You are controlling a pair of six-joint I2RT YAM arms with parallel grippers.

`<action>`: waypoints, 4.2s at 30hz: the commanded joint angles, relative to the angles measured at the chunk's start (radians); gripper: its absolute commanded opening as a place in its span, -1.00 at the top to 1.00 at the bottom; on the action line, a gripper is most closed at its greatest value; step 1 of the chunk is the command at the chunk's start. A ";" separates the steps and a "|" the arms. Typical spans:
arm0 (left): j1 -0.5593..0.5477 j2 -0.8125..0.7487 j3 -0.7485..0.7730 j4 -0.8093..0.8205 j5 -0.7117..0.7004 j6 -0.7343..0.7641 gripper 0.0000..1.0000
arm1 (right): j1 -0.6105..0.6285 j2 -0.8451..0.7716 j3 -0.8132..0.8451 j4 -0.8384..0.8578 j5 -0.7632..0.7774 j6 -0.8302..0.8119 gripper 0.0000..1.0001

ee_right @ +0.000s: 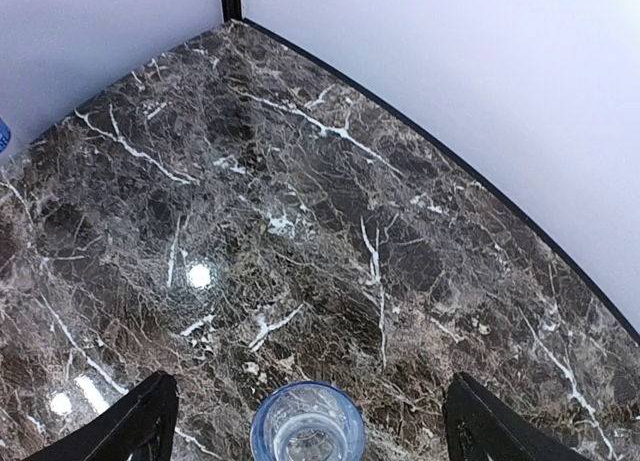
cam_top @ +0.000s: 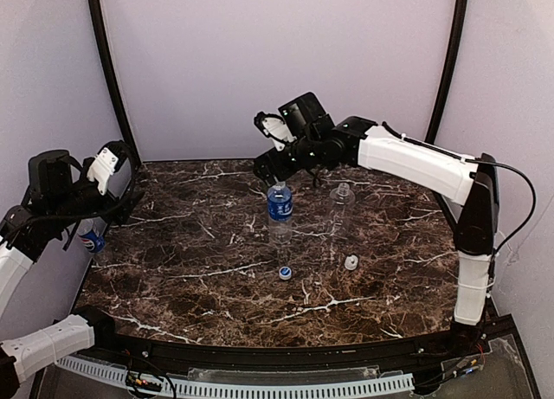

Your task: Unscrew the bottle caps

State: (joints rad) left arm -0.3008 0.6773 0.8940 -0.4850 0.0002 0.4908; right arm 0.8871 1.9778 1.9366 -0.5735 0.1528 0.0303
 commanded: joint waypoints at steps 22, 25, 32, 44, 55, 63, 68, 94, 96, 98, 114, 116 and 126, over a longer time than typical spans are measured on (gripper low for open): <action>0.661 0.423 0.442 -0.544 -0.027 -0.141 -0.97 | 0.084 -0.231 -0.257 0.213 -0.039 -0.041 -0.81; 0.696 0.435 0.405 -0.520 0.021 -0.134 -0.98 | 0.092 -0.234 -0.269 0.216 -0.030 -0.040 -0.80; 0.749 0.423 0.300 -0.456 0.161 -0.129 -0.85 | 0.102 -0.244 -0.307 0.232 -0.007 -0.050 -0.81; 0.750 0.397 0.216 -0.391 0.044 -0.107 -0.25 | 0.102 -0.242 -0.319 0.233 -0.003 -0.072 -0.82; 0.750 0.399 0.173 -0.321 0.012 -0.086 -0.08 | 0.101 -0.249 -0.327 0.228 -0.003 -0.083 -0.82; 0.750 0.390 0.169 -0.294 0.015 -0.078 -0.19 | 0.104 -0.248 -0.321 0.211 -0.003 -0.087 -0.82; 0.750 0.381 0.165 -0.286 0.023 -0.076 -0.01 | 0.104 -0.248 -0.318 0.203 -0.002 -0.087 -0.82; 0.416 0.333 0.748 -0.845 0.965 0.308 0.99 | 0.308 -0.258 -0.491 0.754 -0.243 -0.524 -0.97; 0.313 0.364 0.786 -0.845 0.936 0.280 0.99 | 0.307 -0.199 -0.417 0.750 -0.227 -0.504 -0.97; 0.195 0.383 0.793 -0.821 0.886 0.239 0.99 | 0.308 -0.153 -0.358 0.744 -0.249 -0.485 -0.97; -0.010 0.471 0.885 -0.806 0.820 0.211 0.99 | 0.289 -0.073 -0.331 0.648 -0.335 -0.313 -0.31; -0.011 0.473 0.896 -0.802 0.819 0.208 0.99 | 0.277 -0.084 -0.347 0.655 -0.341 -0.285 -0.08; -0.011 0.319 0.670 -0.467 0.822 0.082 -0.97 | 0.268 -0.165 -0.455 0.904 -0.365 -0.119 0.32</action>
State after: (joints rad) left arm -0.3111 1.1259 1.7130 -1.1622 0.8001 0.6598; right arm 1.1728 1.8858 1.5352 0.1421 -0.2054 -0.2161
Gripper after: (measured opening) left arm 0.870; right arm 0.436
